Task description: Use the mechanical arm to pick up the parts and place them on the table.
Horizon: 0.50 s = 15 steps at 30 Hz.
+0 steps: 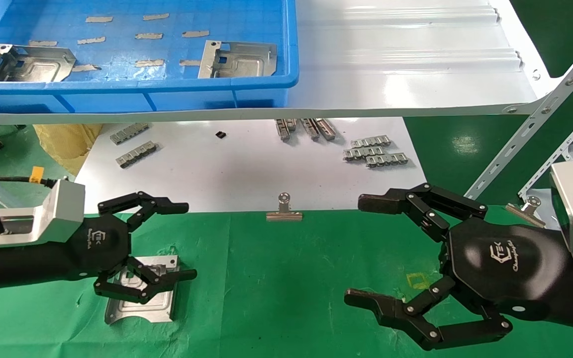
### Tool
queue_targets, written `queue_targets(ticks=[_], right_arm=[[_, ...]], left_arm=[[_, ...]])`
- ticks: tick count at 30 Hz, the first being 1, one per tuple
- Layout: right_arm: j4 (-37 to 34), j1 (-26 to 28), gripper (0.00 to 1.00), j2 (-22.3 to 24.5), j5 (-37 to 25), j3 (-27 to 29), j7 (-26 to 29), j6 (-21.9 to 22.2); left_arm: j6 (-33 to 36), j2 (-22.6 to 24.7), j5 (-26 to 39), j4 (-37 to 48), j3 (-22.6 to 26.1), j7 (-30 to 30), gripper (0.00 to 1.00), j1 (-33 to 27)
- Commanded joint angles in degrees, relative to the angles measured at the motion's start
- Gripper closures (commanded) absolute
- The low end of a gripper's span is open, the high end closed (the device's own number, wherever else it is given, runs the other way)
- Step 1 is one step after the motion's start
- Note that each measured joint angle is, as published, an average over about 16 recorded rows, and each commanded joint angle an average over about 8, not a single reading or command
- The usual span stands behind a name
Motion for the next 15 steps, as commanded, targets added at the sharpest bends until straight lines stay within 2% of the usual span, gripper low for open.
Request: queue_targets(ticks=[1, 15], right_arm=[[0.0, 0.0, 0.0, 0.0, 0.0, 0.0, 0.0, 0.0], [0.0, 0.0, 0.0, 0.0, 0.0, 0.0, 0.0, 0.0]], left_arm=[[-0.21, -0.4, -0.5, -1.95, -1.15, -1.37, 0.0, 1.06], [-1.71, -3.23, -4.01, -15.68, -9.27, -11.05, 0.0, 8.5]])
